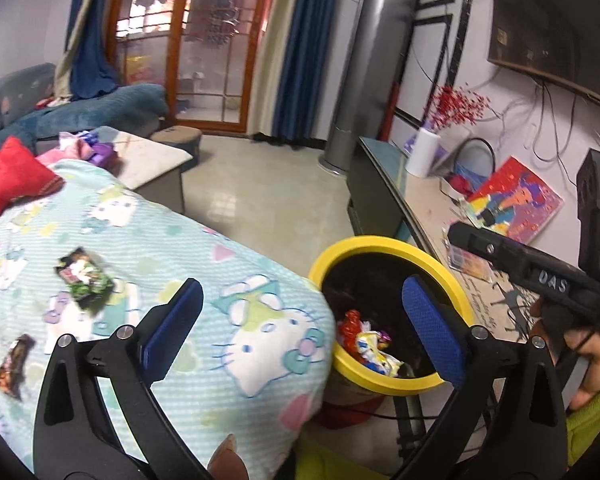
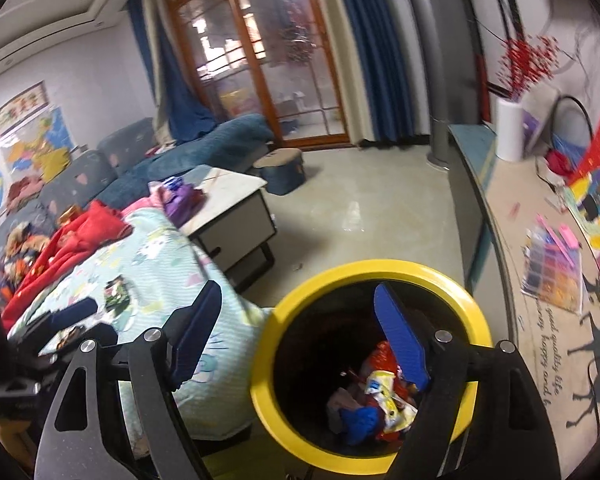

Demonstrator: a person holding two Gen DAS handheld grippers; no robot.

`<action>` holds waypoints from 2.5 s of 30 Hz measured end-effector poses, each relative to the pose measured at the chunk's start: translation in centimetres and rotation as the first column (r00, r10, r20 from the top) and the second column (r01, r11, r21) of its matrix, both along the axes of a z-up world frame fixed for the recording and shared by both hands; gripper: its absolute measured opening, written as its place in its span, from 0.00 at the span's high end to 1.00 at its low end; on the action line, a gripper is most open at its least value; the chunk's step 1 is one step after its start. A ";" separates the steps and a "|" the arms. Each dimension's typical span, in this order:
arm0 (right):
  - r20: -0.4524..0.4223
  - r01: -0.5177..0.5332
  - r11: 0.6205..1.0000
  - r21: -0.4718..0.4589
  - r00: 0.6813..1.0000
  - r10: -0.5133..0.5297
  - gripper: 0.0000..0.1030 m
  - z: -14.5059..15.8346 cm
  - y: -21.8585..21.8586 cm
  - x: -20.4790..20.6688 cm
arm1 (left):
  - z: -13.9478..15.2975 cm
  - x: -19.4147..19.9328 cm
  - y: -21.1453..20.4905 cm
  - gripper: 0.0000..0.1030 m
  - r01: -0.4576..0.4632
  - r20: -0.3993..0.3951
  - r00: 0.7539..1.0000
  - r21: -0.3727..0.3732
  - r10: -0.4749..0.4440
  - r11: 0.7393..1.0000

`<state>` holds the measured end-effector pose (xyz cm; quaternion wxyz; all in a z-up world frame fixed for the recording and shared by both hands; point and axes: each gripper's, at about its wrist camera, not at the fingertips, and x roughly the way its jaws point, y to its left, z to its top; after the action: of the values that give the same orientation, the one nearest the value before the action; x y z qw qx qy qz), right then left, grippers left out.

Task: Collect trash
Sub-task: 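Move both grippers back over the remaining wrappers on the bed, then grasp brown Energy bar wrapper with left gripper while right gripper grasps green snack packet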

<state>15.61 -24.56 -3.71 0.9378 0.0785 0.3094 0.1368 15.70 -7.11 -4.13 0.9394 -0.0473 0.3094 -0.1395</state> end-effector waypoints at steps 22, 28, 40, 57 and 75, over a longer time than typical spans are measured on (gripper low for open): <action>-0.008 -0.322 0.946 -0.049 0.947 0.322 0.26 0.8 13.5 2.1 | 0.9 -2.6 12.6 0.11 -0.312 0.028 0.950 0.037 0.311 0.950; -0.061 -0.394 0.918 -0.051 0.918 0.391 0.26 -0.6 17.9 3.6 | -0.5 -3.5 16.3 0.11 -0.376 -0.018 0.926 0.045 0.377 0.925; -0.198 -0.519 0.853 -0.048 0.842 0.501 0.26 -4.6 26.7 6.9 | -4.7 -4.1 21.9 0.19 -0.425 -0.175 0.885 0.075 0.432 0.902; -0.326 -0.533 0.832 -0.154 0.822 0.466 0.56 -8.9 32.1 10.6 | -7.9 -3.4 23.2 0.45 -0.417 -0.294 0.860 0.067 0.418 0.906; -0.215 -0.440 0.898 -0.006 0.877 0.429 0.78 -4.9 22.0 7.4 | -6.3 -3.2 20.3 0.76 -0.325 -0.260 0.914 -0.010 0.311 0.946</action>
<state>23.06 -2.60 -8.63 0.8472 -0.0048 0.4193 0.3261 12.50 13.19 -10.43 0.9005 -0.1391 0.4118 0.0141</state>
